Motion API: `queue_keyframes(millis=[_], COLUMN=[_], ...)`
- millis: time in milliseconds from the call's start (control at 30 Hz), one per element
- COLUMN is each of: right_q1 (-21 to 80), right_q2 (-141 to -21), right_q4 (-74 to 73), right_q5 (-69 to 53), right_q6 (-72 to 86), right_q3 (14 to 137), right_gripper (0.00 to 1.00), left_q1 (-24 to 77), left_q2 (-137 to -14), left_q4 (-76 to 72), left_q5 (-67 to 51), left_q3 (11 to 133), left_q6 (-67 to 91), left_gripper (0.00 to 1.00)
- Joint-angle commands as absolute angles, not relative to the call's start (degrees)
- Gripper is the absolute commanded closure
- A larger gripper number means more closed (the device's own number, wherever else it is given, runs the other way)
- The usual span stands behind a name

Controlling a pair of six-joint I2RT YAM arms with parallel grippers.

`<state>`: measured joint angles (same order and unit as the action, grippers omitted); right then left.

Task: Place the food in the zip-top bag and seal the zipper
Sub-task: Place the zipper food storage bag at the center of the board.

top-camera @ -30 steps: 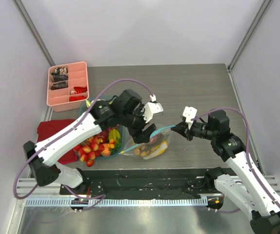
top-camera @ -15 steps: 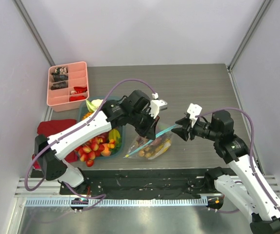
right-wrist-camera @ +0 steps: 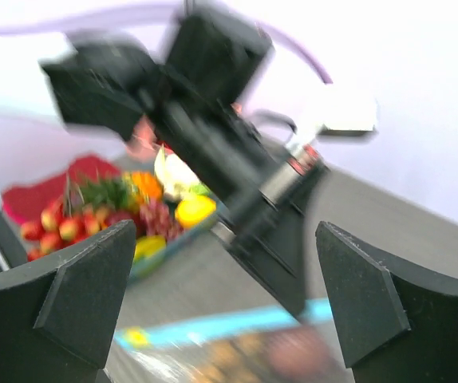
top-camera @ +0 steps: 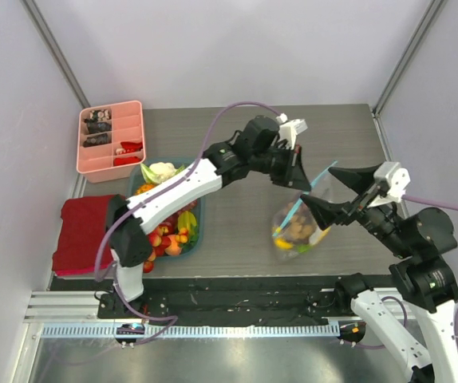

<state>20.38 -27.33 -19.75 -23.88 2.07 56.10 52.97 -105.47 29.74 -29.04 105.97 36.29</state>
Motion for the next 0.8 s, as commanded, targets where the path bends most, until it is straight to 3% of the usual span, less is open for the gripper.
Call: queue_keyframes(millis=[0,133,400,767], right_q1=[20.30,20.30,20.22,20.22], right_q2=[-26.98,-27.16,-27.42,-31.20], right_q4=[-14.24,-15.73,-18.02,-17.14], right_q5=[-20.30,-21.71,-22.15,-23.03], right_q6=[8.53,6.69,3.34,1.76], right_q3=[60.02,60.47,57.40,54.93], right_gripper=[0.00,0.00,0.00,0.00], left_q1=[53.79,53.44,44.13,35.60], left_q2=[-111.52,-116.01,-111.28,-103.80], left_q4=[6.44,2.03,3.95,12.38], left_q5=[-32.35,-29.45,-26.10,-24.79], left_q3=[112.32,109.88,84.93,77.61], left_q6=[55.52,63.10,63.39,56.26], left_gripper=[1.00,1.00,1.00,1.00])
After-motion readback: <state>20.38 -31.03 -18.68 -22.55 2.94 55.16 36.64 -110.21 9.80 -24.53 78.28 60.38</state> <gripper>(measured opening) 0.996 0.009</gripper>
